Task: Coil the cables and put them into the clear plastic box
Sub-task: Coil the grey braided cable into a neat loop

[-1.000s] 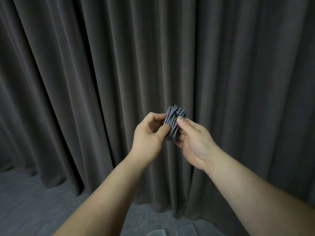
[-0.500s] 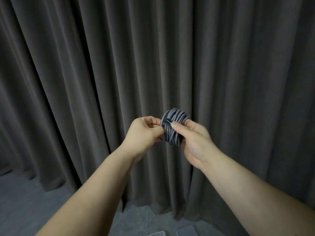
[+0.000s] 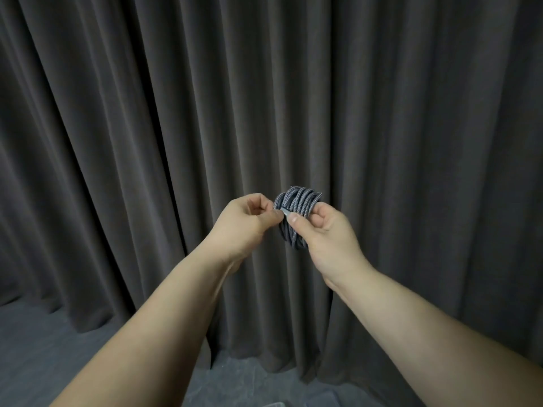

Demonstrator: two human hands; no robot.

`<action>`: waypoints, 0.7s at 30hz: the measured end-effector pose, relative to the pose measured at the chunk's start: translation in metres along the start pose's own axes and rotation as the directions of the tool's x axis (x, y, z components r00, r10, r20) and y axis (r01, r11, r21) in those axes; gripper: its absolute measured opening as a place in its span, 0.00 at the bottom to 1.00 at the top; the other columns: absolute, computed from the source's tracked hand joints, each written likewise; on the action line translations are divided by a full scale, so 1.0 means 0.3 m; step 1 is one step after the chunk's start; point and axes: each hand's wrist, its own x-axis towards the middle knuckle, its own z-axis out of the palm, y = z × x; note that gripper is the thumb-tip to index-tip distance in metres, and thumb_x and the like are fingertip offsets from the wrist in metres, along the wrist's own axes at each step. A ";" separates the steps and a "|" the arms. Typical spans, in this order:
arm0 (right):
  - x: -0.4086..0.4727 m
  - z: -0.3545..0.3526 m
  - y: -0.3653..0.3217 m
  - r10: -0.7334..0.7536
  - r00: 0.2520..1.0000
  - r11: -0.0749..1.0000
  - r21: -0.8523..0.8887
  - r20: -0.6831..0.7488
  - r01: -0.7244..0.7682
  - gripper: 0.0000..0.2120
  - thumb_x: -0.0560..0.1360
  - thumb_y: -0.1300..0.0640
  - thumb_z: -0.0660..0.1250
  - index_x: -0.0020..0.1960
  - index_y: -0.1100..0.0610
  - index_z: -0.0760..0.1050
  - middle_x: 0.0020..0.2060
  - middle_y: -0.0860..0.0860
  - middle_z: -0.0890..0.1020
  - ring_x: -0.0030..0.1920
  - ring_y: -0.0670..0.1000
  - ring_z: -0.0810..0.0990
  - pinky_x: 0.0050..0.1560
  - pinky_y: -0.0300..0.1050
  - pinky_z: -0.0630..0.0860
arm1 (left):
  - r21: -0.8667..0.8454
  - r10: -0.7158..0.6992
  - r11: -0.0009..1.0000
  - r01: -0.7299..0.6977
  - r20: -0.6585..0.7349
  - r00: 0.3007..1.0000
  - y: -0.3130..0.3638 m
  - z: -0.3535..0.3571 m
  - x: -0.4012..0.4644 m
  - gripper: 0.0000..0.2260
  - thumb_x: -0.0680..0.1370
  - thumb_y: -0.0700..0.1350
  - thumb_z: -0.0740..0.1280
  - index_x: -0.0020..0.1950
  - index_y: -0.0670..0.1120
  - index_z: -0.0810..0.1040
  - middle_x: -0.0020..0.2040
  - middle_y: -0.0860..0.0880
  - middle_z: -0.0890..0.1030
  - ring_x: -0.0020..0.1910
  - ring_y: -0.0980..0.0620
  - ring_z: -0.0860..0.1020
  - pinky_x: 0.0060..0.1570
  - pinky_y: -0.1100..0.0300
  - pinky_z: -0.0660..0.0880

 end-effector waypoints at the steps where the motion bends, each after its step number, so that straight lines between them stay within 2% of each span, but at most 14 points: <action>1: -0.001 0.004 0.005 -0.007 1.000 1.000 -0.014 -0.019 0.007 0.09 0.76 0.66 0.66 0.55 0.58 0.76 0.47 0.49 0.85 0.49 0.45 0.83 0.51 0.37 0.77 | 0.100 0.042 0.994 -0.039 -0.031 0.999 0.000 0.001 0.002 0.09 0.77 0.38 0.68 0.38 0.44 0.73 0.33 0.46 0.74 0.27 0.55 0.65 0.27 0.64 0.62; 4: -0.001 0.017 0.014 -0.023 0.998 0.999 -0.041 -0.064 0.020 0.08 0.76 0.65 0.67 0.53 0.56 0.76 0.47 0.49 0.85 0.49 0.45 0.84 0.51 0.38 0.78 | 0.394 0.173 0.912 -0.116 -0.113 0.978 -0.003 0.011 0.003 0.09 0.76 0.42 0.68 0.36 0.46 0.73 0.29 0.51 0.75 0.25 0.56 0.67 0.30 0.63 0.65; 7: 0.000 0.023 0.030 -0.021 0.994 0.999 -0.049 -0.104 0.016 0.08 0.75 0.65 0.68 0.51 0.56 0.76 0.46 0.50 0.85 0.48 0.46 0.84 0.51 0.40 0.78 | 0.566 0.272 0.812 -0.144 -0.149 0.951 -0.007 0.028 -0.013 0.08 0.75 0.44 0.67 0.37 0.48 0.72 0.29 0.53 0.76 0.30 0.53 0.74 0.35 0.59 0.70; 10: 0.001 0.028 0.040 -0.005 0.991 0.998 -0.059 -0.134 -0.003 0.09 0.75 0.65 0.68 0.55 0.59 0.76 0.47 0.51 0.85 0.48 0.46 0.84 0.51 0.41 0.78 | 0.701 0.425 0.684 -0.203 -0.156 0.892 -0.025 0.046 -0.034 0.05 0.75 0.45 0.67 0.41 0.46 0.75 0.34 0.51 0.80 0.37 0.47 0.78 0.40 0.54 0.75; 15: 0.008 0.027 0.030 -0.003 0.987 0.999 -0.044 -0.159 -0.004 0.11 0.74 0.66 0.69 0.55 0.59 0.75 0.44 0.49 0.85 0.45 0.44 0.84 0.48 0.38 0.78 | 0.646 0.569 0.686 -0.337 -0.187 0.801 -0.078 0.046 -0.037 0.07 0.75 0.47 0.67 0.45 0.46 0.82 0.39 0.53 0.84 0.38 0.51 0.80 0.41 0.53 0.77; 18: 0.013 0.020 0.031 0.005 0.982 0.998 -0.053 -0.188 -0.015 0.11 0.74 0.65 0.69 0.54 0.58 0.75 0.45 0.49 0.85 0.46 0.46 0.84 0.48 0.39 0.79 | 0.577 0.608 0.694 -0.430 -0.152 0.779 -0.118 0.049 -0.034 0.10 0.75 0.45 0.66 0.53 0.46 0.84 0.45 0.51 0.85 0.44 0.54 0.81 0.49 0.58 0.77; 21: 0.023 0.014 0.038 0.007 0.971 0.998 -0.055 -0.239 -0.020 0.09 0.73 0.65 0.70 0.51 0.57 0.76 0.43 0.51 0.85 0.46 0.49 0.84 0.50 0.43 0.79 | 0.497 0.601 0.717 -0.489 -0.086 0.794 -0.152 0.049 -0.024 0.13 0.77 0.41 0.65 0.59 0.44 0.83 0.46 0.50 0.83 0.47 0.56 0.80 0.53 0.65 0.75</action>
